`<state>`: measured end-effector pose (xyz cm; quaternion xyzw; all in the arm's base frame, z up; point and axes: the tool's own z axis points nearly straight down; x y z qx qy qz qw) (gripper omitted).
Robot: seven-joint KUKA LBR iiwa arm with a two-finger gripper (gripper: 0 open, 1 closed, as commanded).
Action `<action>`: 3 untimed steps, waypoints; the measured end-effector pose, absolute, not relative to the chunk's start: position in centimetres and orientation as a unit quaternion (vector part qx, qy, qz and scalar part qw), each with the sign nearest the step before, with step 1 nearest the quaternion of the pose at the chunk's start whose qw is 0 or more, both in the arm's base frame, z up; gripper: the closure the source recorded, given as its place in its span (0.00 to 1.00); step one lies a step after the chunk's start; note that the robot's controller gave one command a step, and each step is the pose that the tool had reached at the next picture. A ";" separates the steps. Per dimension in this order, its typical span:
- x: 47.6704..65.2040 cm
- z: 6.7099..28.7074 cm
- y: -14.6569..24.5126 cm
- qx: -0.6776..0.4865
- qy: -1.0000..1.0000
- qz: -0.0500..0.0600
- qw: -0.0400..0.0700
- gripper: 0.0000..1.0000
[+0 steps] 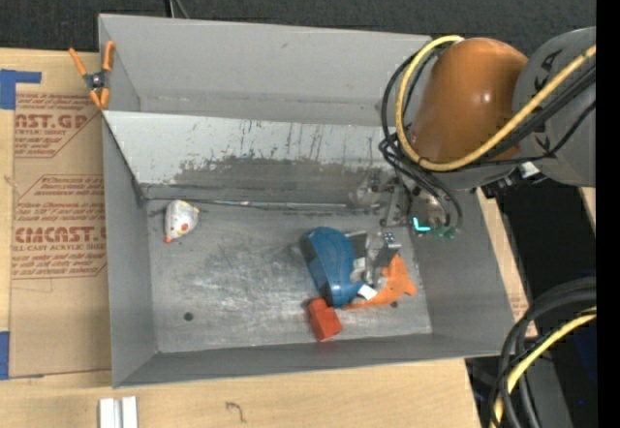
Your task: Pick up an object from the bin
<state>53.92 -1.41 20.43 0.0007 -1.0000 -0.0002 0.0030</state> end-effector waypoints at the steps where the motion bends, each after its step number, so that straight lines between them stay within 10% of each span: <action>1: 54.1 20.8 -1.4 0.001 -1.000 0.000 -0.001 0.00; 2: 53.1 17.6 -2.0 -0.033 -0.999 -0.001 -0.004 0.00; 3: 53.3 8.6 -5.3 0.094 -0.995 0.001 -0.027 1.00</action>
Offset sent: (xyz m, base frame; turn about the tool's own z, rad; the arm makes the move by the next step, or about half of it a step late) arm -0.0385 -0.0251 -0.1200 0.2469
